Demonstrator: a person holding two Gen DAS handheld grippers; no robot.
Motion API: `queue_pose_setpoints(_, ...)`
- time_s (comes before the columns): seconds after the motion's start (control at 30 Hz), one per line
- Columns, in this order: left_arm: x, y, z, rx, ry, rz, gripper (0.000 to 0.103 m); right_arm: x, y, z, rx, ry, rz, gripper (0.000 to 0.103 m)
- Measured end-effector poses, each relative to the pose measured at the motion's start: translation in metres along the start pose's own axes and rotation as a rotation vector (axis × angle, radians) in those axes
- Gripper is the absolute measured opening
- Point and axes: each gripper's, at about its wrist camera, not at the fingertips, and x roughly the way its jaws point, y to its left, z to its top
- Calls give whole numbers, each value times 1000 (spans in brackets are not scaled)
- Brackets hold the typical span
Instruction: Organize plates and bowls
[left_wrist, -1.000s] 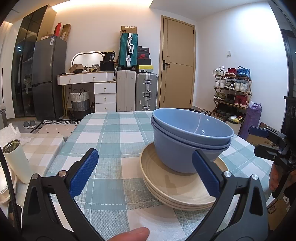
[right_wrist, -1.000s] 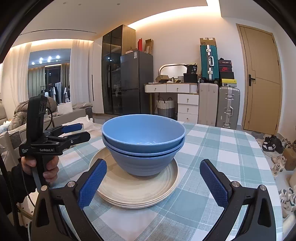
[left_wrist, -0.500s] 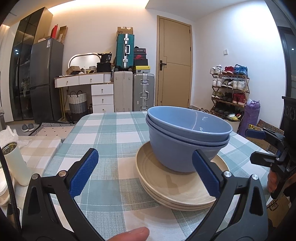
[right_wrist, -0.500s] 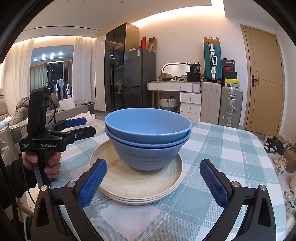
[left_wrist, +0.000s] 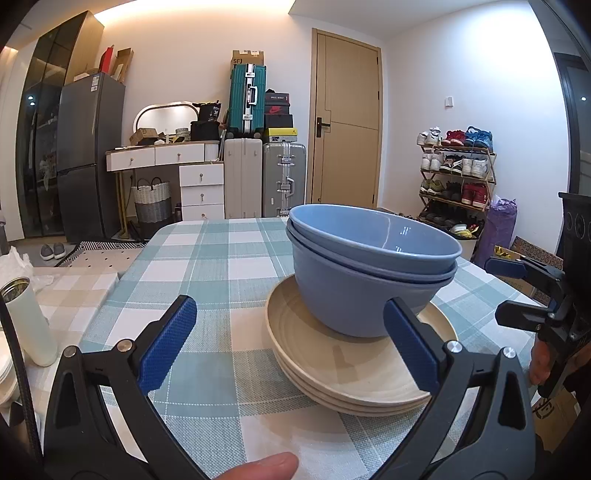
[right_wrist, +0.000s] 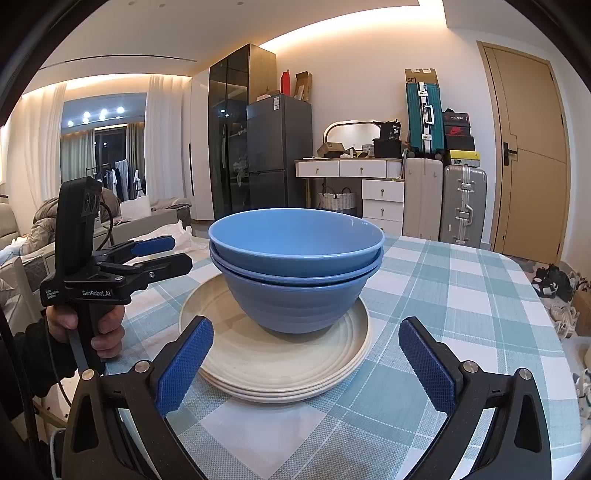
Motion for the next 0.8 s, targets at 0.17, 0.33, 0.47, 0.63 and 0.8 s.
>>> queue_pose_setpoints(0.17,0,0,0,-3,0,-2,101,0,0,0,0,-2,1,102)
queue_pose_setpoints(0.33,0,0,0,-3,0,-1,101,-1,0,0,3,-2,2,102)
queue_pose_setpoints(0.47,0,0,0,-3,-1,-2,101,-1,-1,0,2,-2,-1,102)
queue_pose_setpoints(0.63,-2,0,0,-3,0,-1,101,-1,0,1,0,-4,-1,102)
queue_pose_setpoints(0.8,1,0,-2,-3,-1,0,101,-2,-1,1,-1,-5,0,102)
